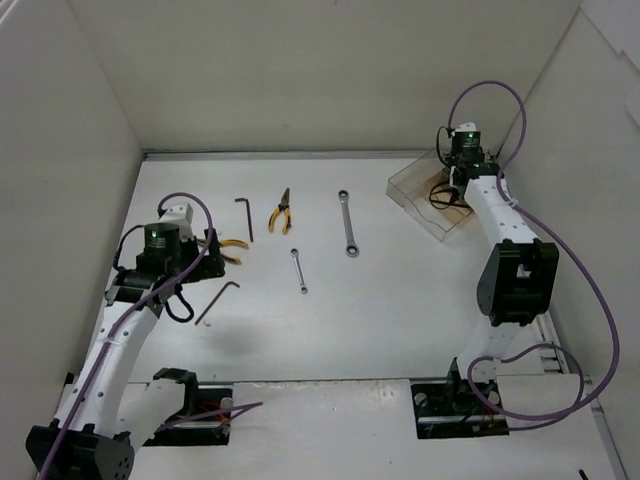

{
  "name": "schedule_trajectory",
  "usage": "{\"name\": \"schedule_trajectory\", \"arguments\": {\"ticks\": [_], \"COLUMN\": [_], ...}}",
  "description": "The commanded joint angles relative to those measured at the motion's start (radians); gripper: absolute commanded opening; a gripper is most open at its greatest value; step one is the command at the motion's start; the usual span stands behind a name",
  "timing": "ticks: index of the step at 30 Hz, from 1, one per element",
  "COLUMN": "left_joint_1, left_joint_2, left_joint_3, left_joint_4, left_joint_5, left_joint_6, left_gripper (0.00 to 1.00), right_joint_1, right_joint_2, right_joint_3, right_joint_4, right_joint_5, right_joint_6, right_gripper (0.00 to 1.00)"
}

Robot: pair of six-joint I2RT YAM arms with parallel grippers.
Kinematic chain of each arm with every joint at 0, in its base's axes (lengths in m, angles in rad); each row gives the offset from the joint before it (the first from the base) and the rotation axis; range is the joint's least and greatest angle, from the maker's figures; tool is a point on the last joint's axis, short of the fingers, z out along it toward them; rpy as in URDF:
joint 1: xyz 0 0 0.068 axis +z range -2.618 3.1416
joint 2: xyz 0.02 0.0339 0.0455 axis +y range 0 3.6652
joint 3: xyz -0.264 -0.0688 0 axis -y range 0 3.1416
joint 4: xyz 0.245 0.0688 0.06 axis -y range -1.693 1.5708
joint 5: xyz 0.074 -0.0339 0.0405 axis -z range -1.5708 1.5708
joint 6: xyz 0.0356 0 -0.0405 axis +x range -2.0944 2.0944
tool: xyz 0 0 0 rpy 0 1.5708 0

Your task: Sort the tools into containers

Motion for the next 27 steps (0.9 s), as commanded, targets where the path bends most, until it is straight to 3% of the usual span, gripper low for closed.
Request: {"name": "schedule_trajectory", "arguments": {"ticks": [1, 10, 15, 21, 27], "left_joint_1": [-0.004, -0.004, -0.004, -0.004, -0.004], "left_joint_2": [0.006, -0.038, -0.105, -0.235, -0.228], "left_joint_3": [0.108, 0.095, 0.064, -0.036, -0.099], "left_joint_4": [-0.016, 0.012, 0.036, 0.088, 0.121], "left_joint_5": [-0.037, -0.039, -0.062, -0.062, -0.040], "left_joint_6": [-0.004, -0.027, -0.028, -0.059, -0.068], "left_gripper": [1.00, 1.00, 1.00, 1.00, 1.00], "right_joint_1": [-0.043, -0.111, -0.152, -0.209, -0.233], "right_joint_2": [0.021, 0.096, 0.130, 0.194, 0.234], "right_joint_3": [0.024, -0.050, -0.088, -0.056, -0.018], "right_joint_4": [0.278, 0.670, 0.786, 0.824, 0.824], "right_joint_5": [-0.002, 0.026, -0.033, -0.100, -0.197], "right_joint_6": [-0.114, -0.298, -0.381, -0.407, -0.399], "right_gripper": [0.00, 0.00, 0.00, 0.00, 0.00]}}
